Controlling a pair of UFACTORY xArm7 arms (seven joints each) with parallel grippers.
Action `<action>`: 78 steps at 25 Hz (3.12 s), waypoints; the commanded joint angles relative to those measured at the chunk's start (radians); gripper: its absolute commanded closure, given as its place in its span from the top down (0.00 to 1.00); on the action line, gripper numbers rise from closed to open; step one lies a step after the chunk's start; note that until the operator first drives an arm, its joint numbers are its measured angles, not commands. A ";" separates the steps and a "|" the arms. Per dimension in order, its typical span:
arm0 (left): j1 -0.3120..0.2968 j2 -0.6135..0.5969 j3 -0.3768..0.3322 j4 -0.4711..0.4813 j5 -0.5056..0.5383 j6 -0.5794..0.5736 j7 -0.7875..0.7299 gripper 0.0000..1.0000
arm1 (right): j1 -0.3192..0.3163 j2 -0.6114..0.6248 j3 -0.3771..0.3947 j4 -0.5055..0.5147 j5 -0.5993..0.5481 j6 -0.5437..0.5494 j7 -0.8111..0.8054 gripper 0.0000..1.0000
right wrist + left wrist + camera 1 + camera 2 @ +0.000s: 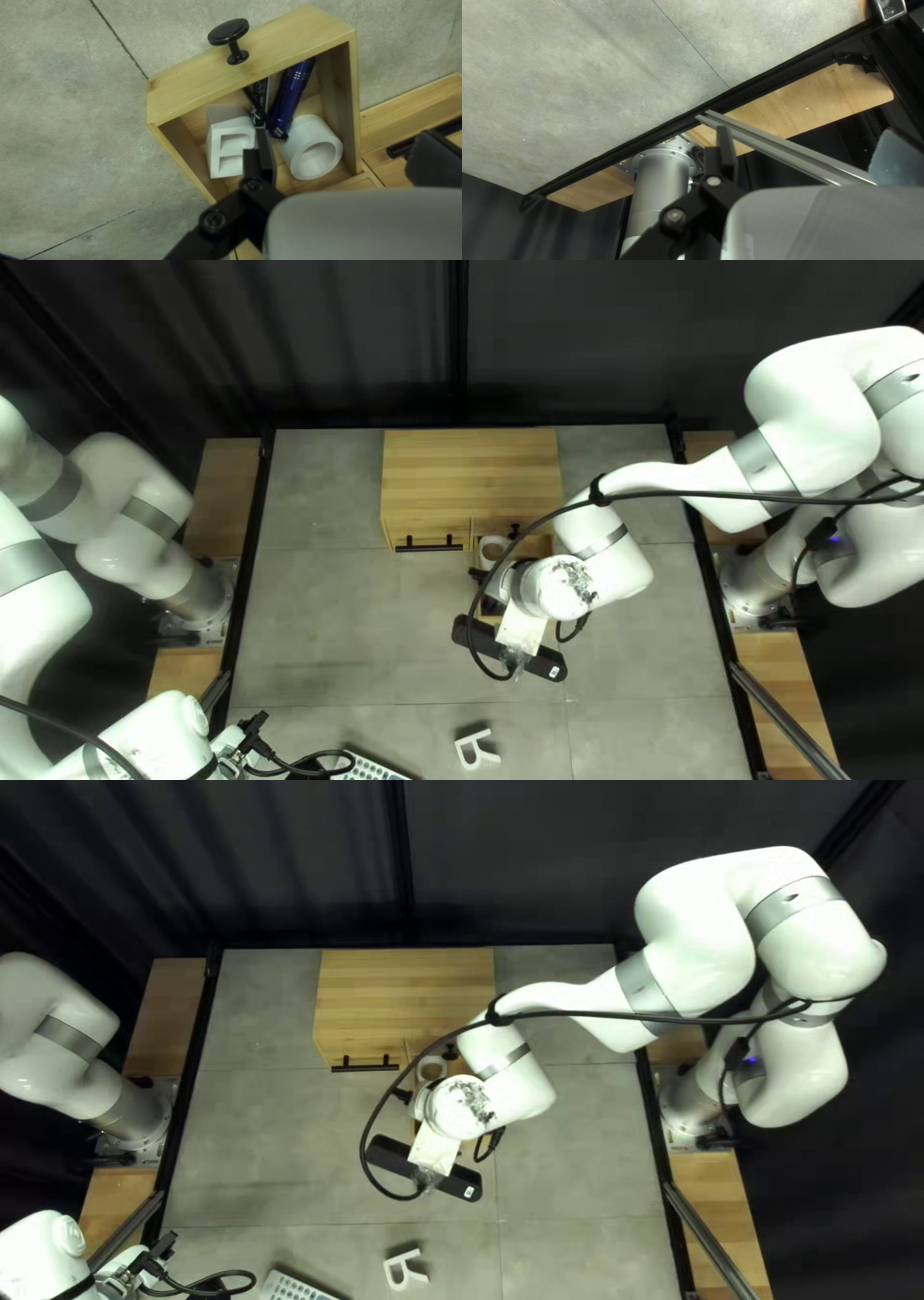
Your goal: Open drawers and place objects into drawer and close
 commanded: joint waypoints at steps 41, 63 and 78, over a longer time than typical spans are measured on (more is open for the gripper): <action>0.000 0.000 0.000 0.000 0.000 0.000 0.000 1.00 | 0.174 0.288 0.060 0.134 -0.225 0.280 -0.103 1.00; 0.000 0.000 0.000 0.000 0.000 0.000 0.000 1.00 | 0.253 0.409 0.035 0.238 -0.268 0.364 0.034 1.00; 0.000 0.000 0.000 0.000 0.000 0.000 0.000 1.00 | 0.227 0.315 0.027 0.099 -0.333 0.268 0.050 1.00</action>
